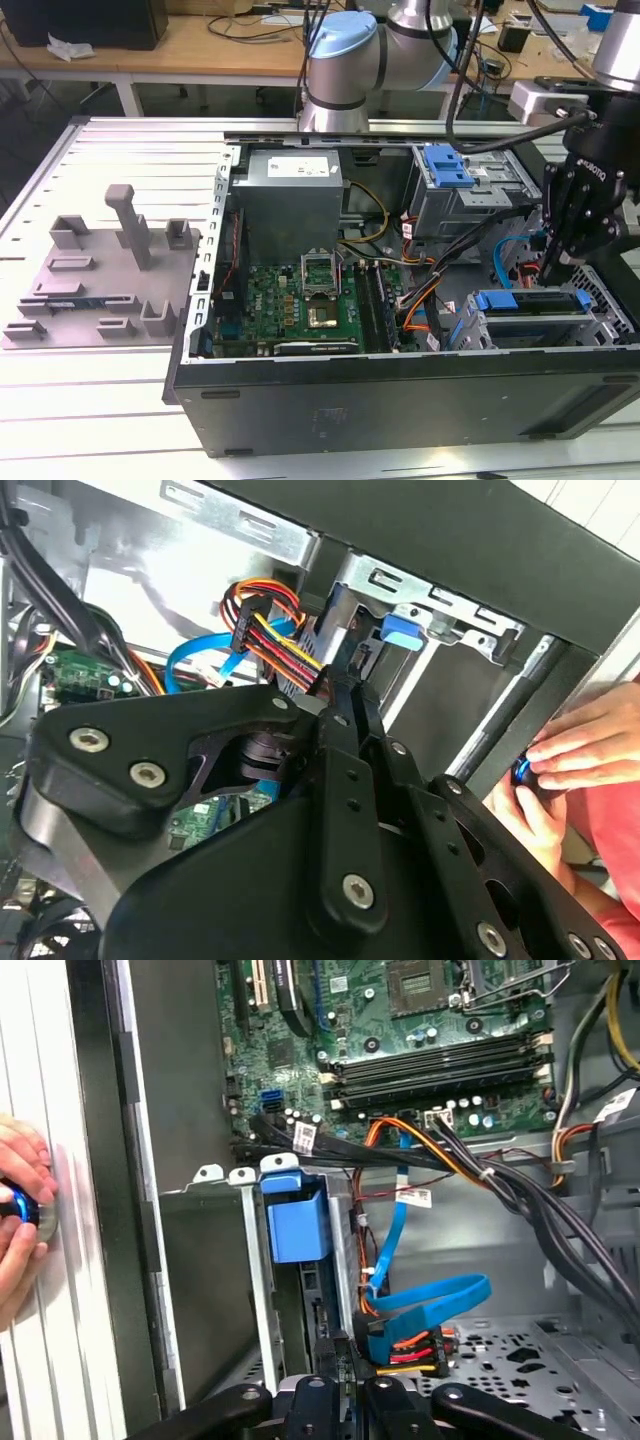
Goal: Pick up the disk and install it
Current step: 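Insert the first disk wire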
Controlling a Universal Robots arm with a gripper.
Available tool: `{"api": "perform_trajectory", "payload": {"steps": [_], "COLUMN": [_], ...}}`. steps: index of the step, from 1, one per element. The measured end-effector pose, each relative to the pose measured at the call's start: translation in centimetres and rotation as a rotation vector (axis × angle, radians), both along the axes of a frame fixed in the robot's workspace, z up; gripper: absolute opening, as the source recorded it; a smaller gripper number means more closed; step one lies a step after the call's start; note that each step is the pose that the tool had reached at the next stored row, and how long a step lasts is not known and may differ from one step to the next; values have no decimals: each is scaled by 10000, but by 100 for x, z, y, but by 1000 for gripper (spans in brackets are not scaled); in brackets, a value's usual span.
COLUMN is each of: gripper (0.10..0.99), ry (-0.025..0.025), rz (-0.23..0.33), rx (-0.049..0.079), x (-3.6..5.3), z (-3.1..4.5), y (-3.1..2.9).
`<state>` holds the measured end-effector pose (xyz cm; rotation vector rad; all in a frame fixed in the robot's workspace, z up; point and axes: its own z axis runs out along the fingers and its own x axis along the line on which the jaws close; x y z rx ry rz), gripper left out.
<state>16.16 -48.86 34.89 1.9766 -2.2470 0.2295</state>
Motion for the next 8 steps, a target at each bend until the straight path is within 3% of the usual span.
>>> {"api": "perform_trajectory", "payload": {"steps": [3, 5, 7, 8], "gripper": [165, 165, 165, 165], "ry": [0, 0, 0, 0], "rz": [-1, -1, 1, 1], "rx": [63, 262, 458, 483], "x": [0, 0, 0, 0], "z": [49, 50, 51, 51], "y": [-29, -123, -156, -159]}}
